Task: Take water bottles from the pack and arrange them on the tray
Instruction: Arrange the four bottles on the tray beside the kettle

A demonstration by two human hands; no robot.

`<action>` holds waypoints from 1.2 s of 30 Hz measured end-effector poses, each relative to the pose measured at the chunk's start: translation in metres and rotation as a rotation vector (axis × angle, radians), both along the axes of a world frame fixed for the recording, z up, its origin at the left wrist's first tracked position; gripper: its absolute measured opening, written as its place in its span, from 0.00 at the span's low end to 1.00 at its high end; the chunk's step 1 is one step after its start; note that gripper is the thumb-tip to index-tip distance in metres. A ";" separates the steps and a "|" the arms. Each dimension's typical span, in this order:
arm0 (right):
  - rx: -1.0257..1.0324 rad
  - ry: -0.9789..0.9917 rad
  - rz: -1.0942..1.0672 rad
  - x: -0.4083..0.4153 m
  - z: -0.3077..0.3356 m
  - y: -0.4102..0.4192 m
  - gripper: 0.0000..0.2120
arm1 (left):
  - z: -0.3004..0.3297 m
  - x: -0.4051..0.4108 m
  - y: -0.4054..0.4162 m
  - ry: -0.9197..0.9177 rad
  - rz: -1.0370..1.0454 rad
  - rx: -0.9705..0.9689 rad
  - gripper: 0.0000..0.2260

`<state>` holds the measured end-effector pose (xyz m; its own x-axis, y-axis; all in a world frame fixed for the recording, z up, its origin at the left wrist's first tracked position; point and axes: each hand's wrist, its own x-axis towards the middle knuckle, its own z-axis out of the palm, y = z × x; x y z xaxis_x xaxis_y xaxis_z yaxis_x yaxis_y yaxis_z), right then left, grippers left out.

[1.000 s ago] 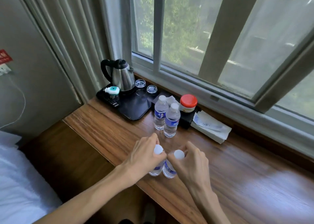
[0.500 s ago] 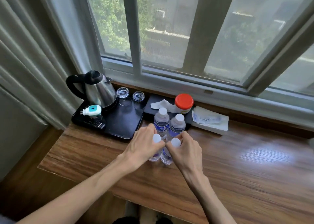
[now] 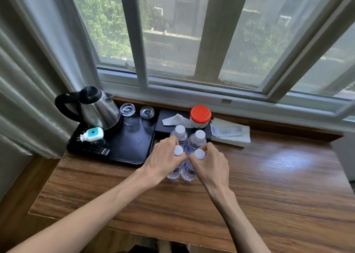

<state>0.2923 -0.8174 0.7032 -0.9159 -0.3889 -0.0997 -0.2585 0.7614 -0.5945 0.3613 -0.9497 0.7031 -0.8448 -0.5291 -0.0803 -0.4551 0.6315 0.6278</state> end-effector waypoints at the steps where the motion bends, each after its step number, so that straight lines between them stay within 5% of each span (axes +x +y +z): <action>1: 0.005 0.003 0.007 -0.001 0.000 0.000 0.12 | -0.001 0.000 0.000 0.008 0.000 0.004 0.12; 20: -0.003 -0.014 0.131 -0.005 -0.006 -0.002 0.13 | -0.026 0.008 -0.013 0.185 0.036 0.065 0.13; 31: -0.195 -0.025 0.025 0.006 -0.057 0.031 0.28 | -0.071 0.034 -0.008 0.088 0.020 0.251 0.35; 36: -0.119 -0.083 0.022 0.018 -0.103 0.034 0.37 | -0.092 0.031 -0.002 0.101 0.017 0.311 0.33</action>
